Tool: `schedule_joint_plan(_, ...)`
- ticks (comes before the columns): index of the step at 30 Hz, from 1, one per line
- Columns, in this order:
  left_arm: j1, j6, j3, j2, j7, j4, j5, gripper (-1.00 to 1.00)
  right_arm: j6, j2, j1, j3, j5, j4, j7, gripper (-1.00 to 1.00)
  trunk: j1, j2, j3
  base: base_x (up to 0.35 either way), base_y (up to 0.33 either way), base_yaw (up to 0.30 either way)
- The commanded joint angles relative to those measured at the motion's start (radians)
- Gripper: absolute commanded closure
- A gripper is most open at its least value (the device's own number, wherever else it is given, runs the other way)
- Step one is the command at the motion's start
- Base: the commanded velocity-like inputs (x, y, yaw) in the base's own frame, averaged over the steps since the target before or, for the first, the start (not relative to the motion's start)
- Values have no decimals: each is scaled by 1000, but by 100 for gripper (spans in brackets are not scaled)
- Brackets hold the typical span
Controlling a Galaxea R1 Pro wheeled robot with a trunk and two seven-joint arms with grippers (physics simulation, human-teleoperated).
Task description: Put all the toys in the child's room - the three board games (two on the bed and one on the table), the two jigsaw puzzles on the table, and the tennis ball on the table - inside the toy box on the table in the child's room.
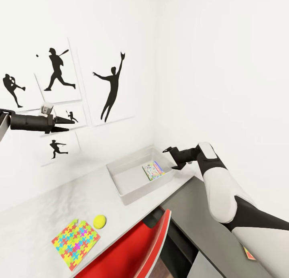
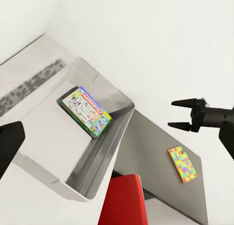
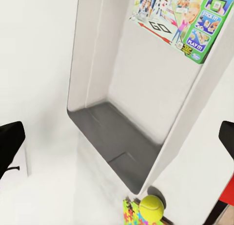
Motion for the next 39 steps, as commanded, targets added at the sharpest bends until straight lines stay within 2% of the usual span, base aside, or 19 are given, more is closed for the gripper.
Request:
schedule_joint_plan(1,-2,10,-7,2,0,0,9,-100,2,1,-1,-6,-8,-1,-10,-100,1,-2,-1,0,0,0)
schedule_joint_plan(31,-2,10,-12,1,0,0,9,-100,2,2,-1,-6,-8,-1,-10,-100,1,-2,49,-33,0,0)
schedule_joint_plan(39,-2,10,-13,0,0,0,9,-100,3,2,-1,-6,-8,-1,-10,-100,1,-2,55,-168,67,0)
